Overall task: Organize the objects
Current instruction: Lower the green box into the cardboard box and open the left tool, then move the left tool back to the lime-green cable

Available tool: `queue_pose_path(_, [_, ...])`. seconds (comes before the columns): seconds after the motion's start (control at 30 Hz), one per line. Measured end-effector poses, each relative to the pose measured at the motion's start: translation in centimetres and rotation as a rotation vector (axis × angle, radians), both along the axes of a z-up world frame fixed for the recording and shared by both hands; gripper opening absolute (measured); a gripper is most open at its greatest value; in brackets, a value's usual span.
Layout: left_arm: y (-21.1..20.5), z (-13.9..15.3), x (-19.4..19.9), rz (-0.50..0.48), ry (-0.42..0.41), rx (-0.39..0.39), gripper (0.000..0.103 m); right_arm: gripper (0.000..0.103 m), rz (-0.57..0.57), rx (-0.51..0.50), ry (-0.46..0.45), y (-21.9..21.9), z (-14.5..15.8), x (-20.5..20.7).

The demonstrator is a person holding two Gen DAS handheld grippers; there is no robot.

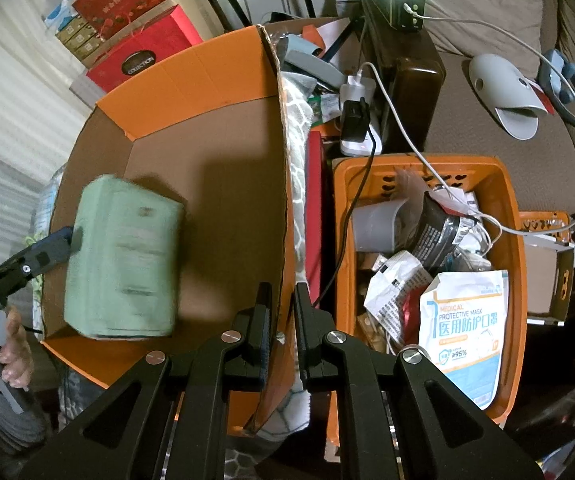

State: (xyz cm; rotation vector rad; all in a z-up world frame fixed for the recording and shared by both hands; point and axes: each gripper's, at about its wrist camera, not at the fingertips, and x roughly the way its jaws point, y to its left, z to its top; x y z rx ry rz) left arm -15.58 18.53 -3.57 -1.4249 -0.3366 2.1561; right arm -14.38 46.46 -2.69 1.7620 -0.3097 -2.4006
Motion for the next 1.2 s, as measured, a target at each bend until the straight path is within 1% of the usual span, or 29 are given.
queue_pose_path(0.03, [-0.2, 0.2, 0.0, 0.006, 0.003, -0.001, 0.072, 0.01, -0.001, 0.001, -0.001, 0.0, 0.0, 0.0])
queue_pose_path(0.07, [-0.5, 0.6, 0.2, 0.014, 0.014, -0.005, 0.076, 0.01, 0.0, 0.0, 0.001, 0.0, 0.0, 0.0])
queue_pose_path(0.13, [-1.0, 1.1, 0.3, 0.019, 0.03, -0.008, 0.079, 0.01, 0.0, 0.001, 0.001, 0.0, 0.0, 0.0])
queue_pose_path(0.2, [-1.5, 1.6, 0.4, 0.028, 0.043, -0.019, 0.084, 0.01, 0.0, 0.0, 0.001, 0.0, 0.0, 0.0])
queue_pose_path(0.33, [-3.2, 2.8, 0.6, 0.048, 0.072, -0.03, 0.087, 0.01, 0.0, 0.001, 0.0, 0.0, 0.0, 0.0])
queue_pose_path(0.4, [-4.3, 3.6, 0.8, 0.061, 0.094, -0.042, 0.092, 0.01, 0.0, 0.001, 0.0, 0.0, 0.0, 0.0])
queue_pose_path(0.57, [-8.2, 5.0, 0.7, 0.118, 0.148, -0.107, 0.094, 0.01, -0.001, -0.001, 0.0, 0.0, 0.0, 0.0])
queue_pose_path(0.6, [-9.3, 5.1, 0.7, 0.134, 0.15, -0.119, 0.098, 0.01, -0.001, -0.001, 0.001, 0.0, 0.0, 0.1])
queue_pose_path(0.67, [-11.7, 5.3, 0.4, 0.172, 0.137, -0.126, 0.099, 0.01, -0.001, -0.001, 0.001, 0.0, 0.0, 0.1])
queue_pose_path(0.73, [-13.6, 5.3, 0.3, 0.199, 0.129, -0.129, 0.1, 0.01, -0.001, -0.001, 0.0, 0.0, 0.0, 0.1])
queue_pose_path(0.87, [-17.4, 5.4, 0.3, 0.257, 0.139, -0.182, 0.103, 0.01, 0.0, 0.0, 0.001, 0.0, 0.0, 0.1])
queue_pose_path(0.97, [-19.6, 5.0, 0.4, 0.288, 0.124, -0.21, 0.103, 0.011, -0.003, -0.002, 0.0, 0.1, 0.1, 0.1])
queue_pose_path(1.03, [-20.9, 4.6, 0.5, 0.298, 0.117, -0.23, 0.103, 0.011, -0.003, -0.002, 0.0, 0.0, 0.1, 0.2])
queue_pose_path(1.1, [-22.1, 3.8, 0.6, 0.31, 0.105, -0.266, 0.103, 0.011, -0.003, -0.002, 0.0, 0.1, 0.1, 0.2])
queue_pose_path(1.2, [-23.5, 2.2, 0.8, 0.321, 0.073, -0.305, 0.103, 0.011, -0.005, -0.003, 0.0, 0.1, 0.1, 0.2])
